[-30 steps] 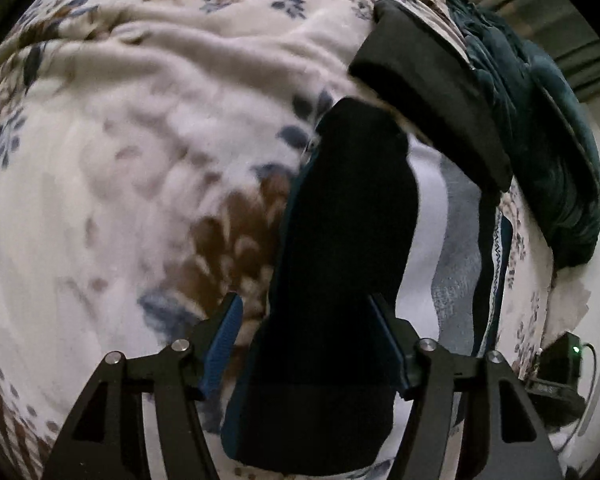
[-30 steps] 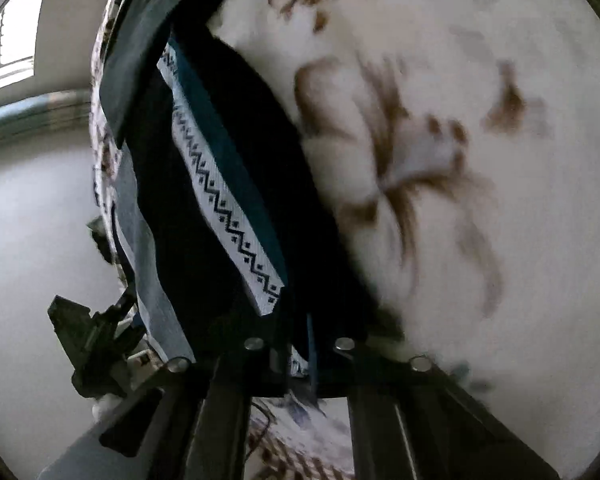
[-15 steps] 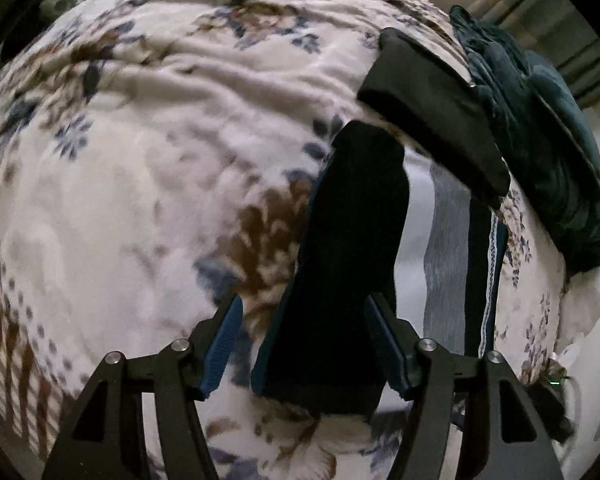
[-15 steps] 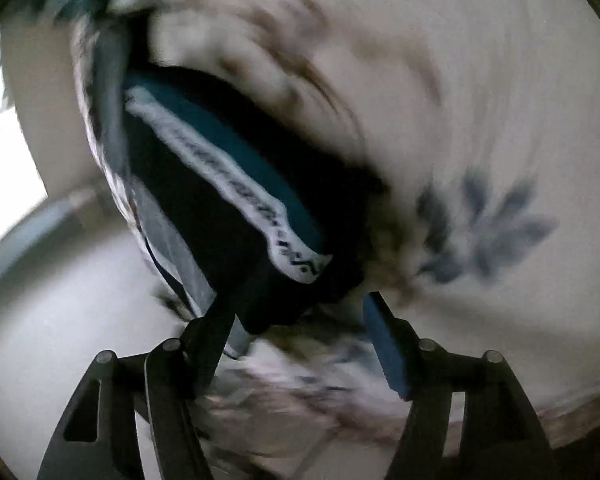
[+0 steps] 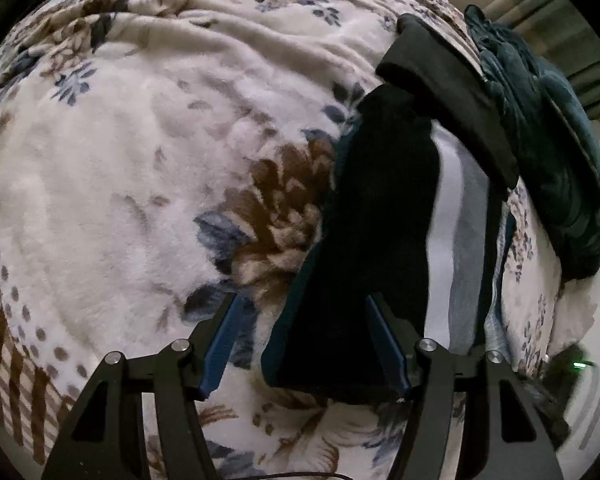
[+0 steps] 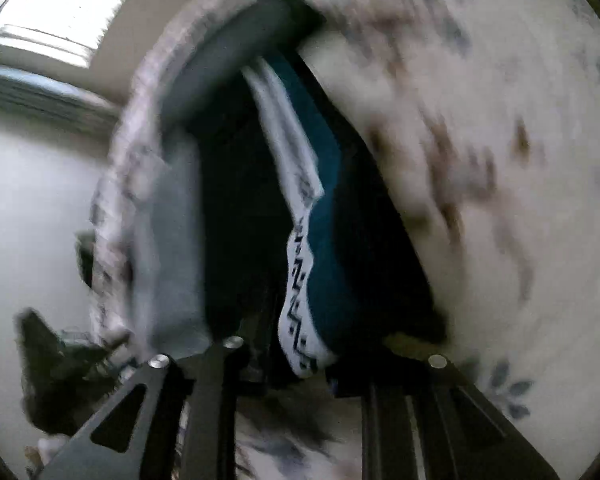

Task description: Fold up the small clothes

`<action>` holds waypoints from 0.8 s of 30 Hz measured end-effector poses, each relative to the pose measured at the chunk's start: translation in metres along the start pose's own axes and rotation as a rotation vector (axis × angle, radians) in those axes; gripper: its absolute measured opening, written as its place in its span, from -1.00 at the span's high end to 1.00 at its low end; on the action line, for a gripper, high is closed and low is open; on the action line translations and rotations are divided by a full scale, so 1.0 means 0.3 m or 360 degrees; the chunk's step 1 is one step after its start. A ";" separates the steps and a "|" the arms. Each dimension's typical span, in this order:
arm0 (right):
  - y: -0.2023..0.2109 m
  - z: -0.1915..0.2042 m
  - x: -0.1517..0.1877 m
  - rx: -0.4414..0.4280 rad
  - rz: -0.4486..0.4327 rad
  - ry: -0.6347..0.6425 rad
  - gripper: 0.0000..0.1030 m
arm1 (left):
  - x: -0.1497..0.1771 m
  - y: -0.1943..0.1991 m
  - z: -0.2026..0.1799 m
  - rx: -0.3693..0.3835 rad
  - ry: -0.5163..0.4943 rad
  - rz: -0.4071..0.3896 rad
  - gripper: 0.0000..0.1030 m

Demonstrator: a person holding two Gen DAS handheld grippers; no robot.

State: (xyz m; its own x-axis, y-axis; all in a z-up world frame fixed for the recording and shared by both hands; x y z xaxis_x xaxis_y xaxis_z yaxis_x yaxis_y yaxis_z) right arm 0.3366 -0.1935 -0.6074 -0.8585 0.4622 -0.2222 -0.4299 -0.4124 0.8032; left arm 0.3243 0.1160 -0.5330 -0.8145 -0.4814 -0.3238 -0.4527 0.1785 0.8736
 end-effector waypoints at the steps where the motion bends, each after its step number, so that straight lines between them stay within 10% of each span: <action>1: -0.017 -0.059 0.020 -0.0011 0.0077 -0.0137 0.24 | 0.003 0.002 0.003 0.0004 0.0009 0.0005 -0.19; 7: 0.111 -0.149 0.036 -0.0195 -0.0037 -0.0630 -0.39 | -0.003 0.027 0.030 0.0048 0.0025 -0.0026 -0.19; 11: 0.026 -0.165 0.102 -0.0428 0.0097 -0.0873 -0.42 | -0.047 -0.063 0.031 0.0254 0.0134 0.0021 -0.19; 18: -0.112 -0.052 0.046 -0.0633 -0.0001 -0.0822 -0.70 | -0.114 -0.244 -0.054 0.0587 0.0222 0.0165 -0.51; 23: -0.179 0.012 0.021 -0.0648 -0.0046 -0.0855 -0.30 | -0.134 -0.263 -0.102 0.0638 0.0152 0.0150 -0.51; 24: -0.178 0.004 0.020 -0.0643 -0.0048 -0.0873 0.28 | -0.138 -0.244 -0.119 0.0667 0.0125 0.0113 0.04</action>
State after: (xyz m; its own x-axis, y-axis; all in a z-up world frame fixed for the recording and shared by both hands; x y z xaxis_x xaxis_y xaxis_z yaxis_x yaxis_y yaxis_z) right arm 0.3548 -0.1676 -0.6509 -0.6245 0.7651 0.1568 -0.6135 -0.6048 0.5078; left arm 0.4041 0.0923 -0.5705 -0.8263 -0.5161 -0.2255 -0.5179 0.5388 0.6644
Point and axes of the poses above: each gripper's, at about its wrist camera, not at the fingertips, and y roughly against the way its jaws point, z to its left, x to its underside, the point moved 7 cm from there along -y, roughly the way its jaws point, and after that the axes turned 10 degrees about -z, right-handed, at the moved point
